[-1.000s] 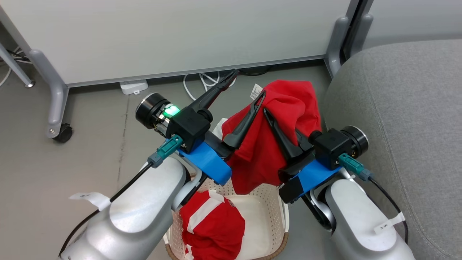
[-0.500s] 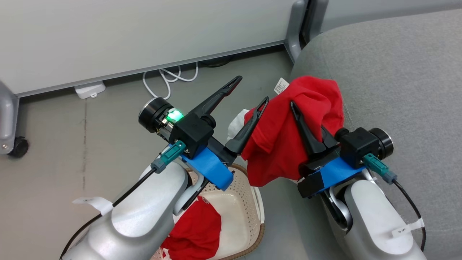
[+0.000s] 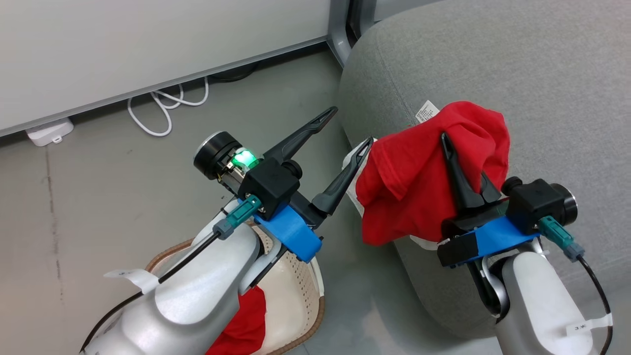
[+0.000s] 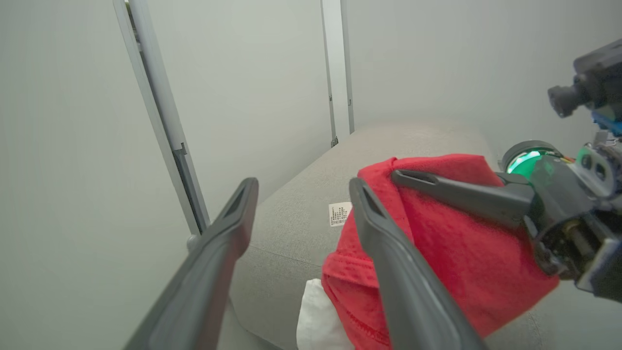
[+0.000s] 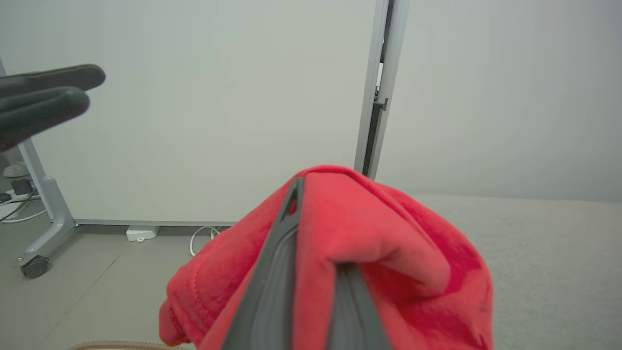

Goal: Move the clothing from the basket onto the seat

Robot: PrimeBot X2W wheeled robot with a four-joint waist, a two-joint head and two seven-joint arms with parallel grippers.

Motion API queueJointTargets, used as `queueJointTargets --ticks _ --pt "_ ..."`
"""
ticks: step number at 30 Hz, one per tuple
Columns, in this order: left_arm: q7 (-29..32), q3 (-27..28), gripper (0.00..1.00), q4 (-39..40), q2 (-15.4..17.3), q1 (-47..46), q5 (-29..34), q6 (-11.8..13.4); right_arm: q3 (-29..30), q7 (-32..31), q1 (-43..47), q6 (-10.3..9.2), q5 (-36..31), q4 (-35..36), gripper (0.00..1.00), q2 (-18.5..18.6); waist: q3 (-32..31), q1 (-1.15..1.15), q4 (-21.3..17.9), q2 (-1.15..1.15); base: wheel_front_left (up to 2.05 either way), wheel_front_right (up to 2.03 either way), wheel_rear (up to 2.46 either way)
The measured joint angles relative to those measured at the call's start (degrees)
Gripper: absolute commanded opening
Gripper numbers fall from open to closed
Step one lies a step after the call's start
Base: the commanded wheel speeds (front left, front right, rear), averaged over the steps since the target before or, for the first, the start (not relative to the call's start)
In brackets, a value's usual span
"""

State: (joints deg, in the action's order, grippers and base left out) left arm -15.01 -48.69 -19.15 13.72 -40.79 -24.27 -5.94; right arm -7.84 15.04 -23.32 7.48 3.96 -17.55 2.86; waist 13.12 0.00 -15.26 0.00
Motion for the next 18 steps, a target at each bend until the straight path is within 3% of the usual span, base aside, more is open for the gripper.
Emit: queueJointTargets --ticks 7,18 --pt "0.0 -0.9 1.0 -0.4 -0.3 -0.7 0.1 -0.2 2.6 0.0 1.7 0.0 -0.1 1.6 0.0 0.0 1.3 0.0 -2.6 0.0 0.0 0.0 0.0" --pt "0.0 -1.6 1.0 -0.3 -0.2 -1.6 0.2 -0.3 6.5 0.0 0.1 0.0 -0.1 4.4 0.0 0.0 3.1 0.0 -3.0 0.0 0.0 0.0 0.0"
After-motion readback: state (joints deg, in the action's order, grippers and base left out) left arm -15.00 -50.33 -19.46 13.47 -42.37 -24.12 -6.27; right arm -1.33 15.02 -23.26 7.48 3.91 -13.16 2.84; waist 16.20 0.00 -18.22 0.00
